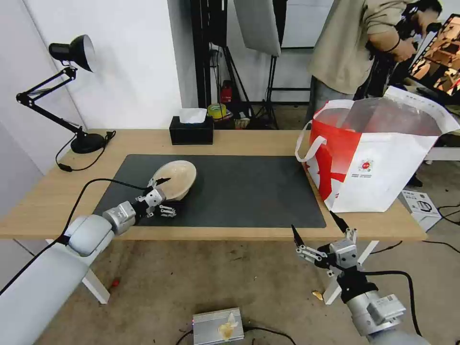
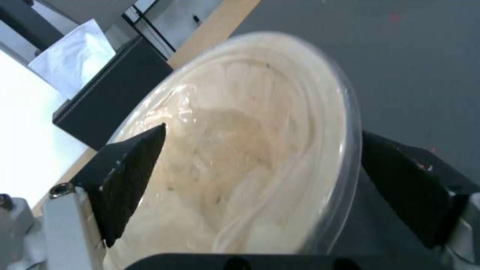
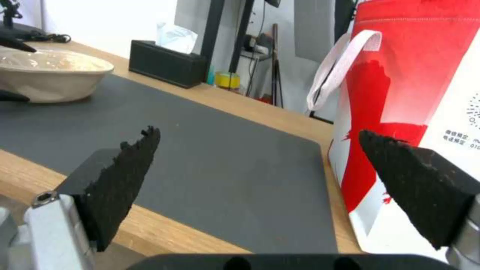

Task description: Pick up the trash from the table and place it into the takeout bag.

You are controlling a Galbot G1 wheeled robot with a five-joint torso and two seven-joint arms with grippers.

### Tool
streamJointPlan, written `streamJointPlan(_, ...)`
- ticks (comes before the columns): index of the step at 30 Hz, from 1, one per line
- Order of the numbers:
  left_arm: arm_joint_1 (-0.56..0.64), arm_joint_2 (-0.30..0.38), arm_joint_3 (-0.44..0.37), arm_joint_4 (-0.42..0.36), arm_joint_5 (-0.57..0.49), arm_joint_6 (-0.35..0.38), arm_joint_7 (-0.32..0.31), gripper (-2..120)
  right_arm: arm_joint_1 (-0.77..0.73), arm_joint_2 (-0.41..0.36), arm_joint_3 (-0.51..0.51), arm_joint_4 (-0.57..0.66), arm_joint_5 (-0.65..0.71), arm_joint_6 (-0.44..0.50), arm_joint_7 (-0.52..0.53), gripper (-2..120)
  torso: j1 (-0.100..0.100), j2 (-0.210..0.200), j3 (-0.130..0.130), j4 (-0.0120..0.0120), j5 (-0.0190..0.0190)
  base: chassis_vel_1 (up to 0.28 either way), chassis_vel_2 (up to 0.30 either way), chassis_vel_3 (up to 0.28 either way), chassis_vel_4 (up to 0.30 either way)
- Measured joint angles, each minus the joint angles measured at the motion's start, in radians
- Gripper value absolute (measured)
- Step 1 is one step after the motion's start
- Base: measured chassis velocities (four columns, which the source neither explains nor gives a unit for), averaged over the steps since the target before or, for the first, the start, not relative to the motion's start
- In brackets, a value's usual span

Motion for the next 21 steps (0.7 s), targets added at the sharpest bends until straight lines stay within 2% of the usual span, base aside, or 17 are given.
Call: streamJointPlan(21, 0.001, 0.004, -0.015, 0.019, 0.020, -0.005, -0.001, 100, 0.000, 0.000, 0.000, 0.000, 0.000, 0.000, 0.000, 100, 0.000, 0.000, 0.000, 0.0000, 0.0000, 0.000, 0.000, 0.000, 0.000)
